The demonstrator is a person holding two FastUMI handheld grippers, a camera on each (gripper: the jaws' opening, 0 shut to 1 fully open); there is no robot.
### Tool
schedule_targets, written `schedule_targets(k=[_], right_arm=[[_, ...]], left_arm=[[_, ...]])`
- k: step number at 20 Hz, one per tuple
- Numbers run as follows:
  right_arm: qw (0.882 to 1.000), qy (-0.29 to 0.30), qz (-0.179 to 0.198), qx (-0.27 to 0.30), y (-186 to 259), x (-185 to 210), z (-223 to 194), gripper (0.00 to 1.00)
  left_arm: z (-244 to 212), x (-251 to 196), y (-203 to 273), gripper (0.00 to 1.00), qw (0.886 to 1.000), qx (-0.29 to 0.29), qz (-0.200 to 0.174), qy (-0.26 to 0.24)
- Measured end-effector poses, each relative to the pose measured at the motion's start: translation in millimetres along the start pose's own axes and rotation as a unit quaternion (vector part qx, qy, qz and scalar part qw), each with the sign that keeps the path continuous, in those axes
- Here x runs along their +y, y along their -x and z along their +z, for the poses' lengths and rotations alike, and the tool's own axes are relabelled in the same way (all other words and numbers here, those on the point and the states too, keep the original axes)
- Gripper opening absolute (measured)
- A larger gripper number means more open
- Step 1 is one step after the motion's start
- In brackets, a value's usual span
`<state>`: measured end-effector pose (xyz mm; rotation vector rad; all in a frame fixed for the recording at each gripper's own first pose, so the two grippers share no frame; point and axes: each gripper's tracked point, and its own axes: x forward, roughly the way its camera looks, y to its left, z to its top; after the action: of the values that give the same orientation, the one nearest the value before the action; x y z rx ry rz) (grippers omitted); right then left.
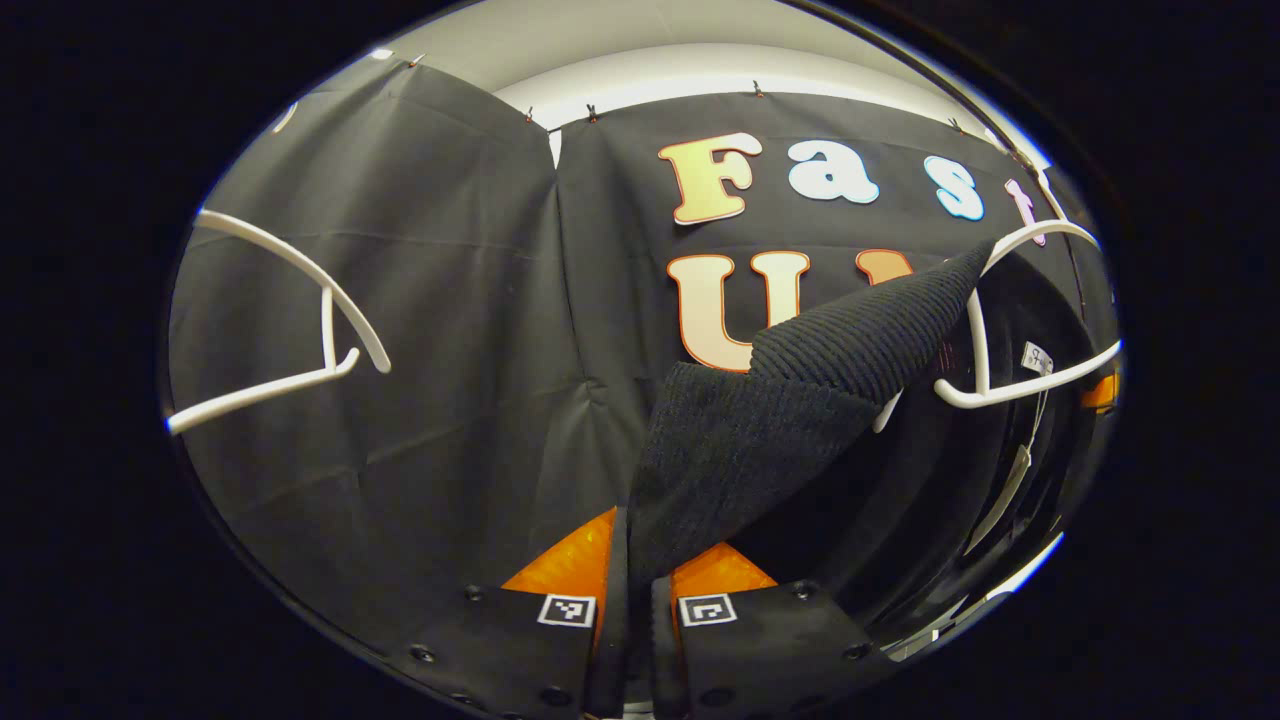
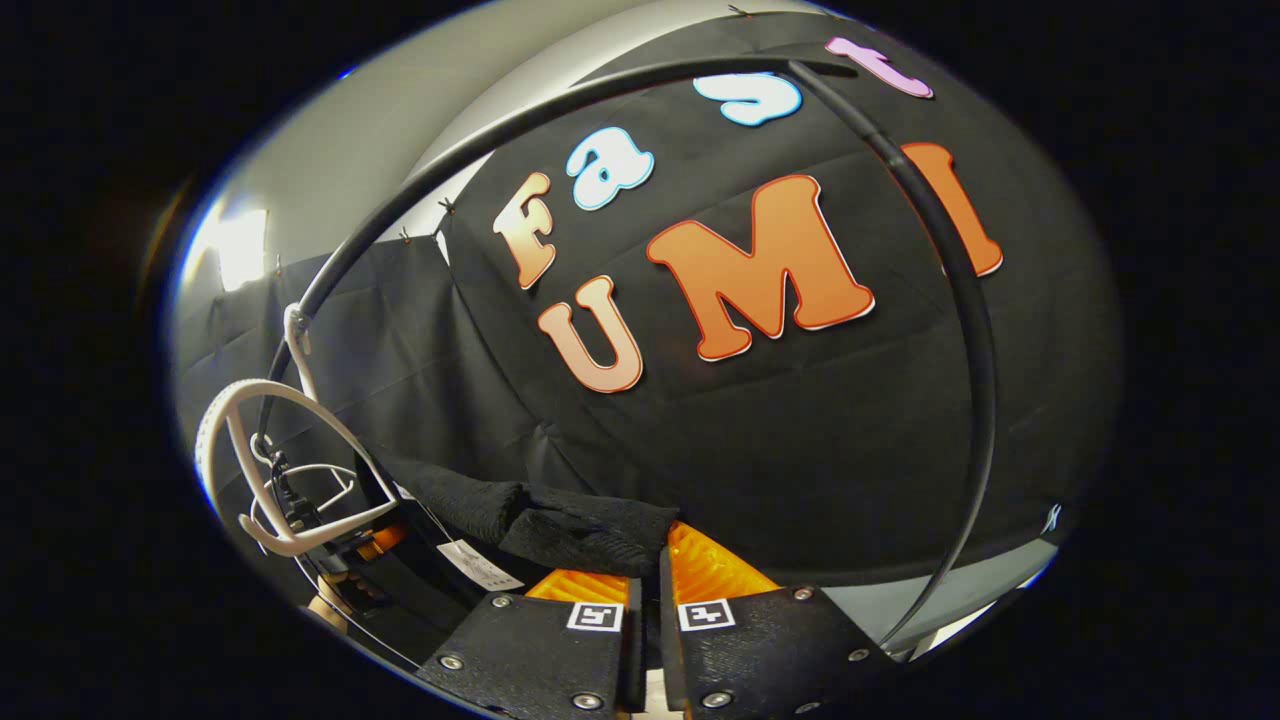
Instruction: Grasp the clothes on the hanger with both hands and then place them into the laundry hamper below.
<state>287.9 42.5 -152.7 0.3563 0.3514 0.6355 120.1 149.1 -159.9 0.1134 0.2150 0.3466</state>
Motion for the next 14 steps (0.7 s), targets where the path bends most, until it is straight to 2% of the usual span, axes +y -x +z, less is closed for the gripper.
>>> schedule_targets(k=[8,13,14], right_arm=[[0.999,-0.020,-0.015,0.047,-9,-3,-69,0.06],[0.996,-0.029,-0.030,0.076,-6,-6,-115,0.06],[0.996,-0.026,-0.036,0.082,-5,-8,-124,0.06]], left_arm=[[-50,-9,20,0.16,0.999,0.037,-0.009,-0.029],[-92,-4,35,0.19,0.996,0.079,-0.005,-0.030],[-97,-4,38,0.17,0.996,0.083,-0.008,-0.027]])
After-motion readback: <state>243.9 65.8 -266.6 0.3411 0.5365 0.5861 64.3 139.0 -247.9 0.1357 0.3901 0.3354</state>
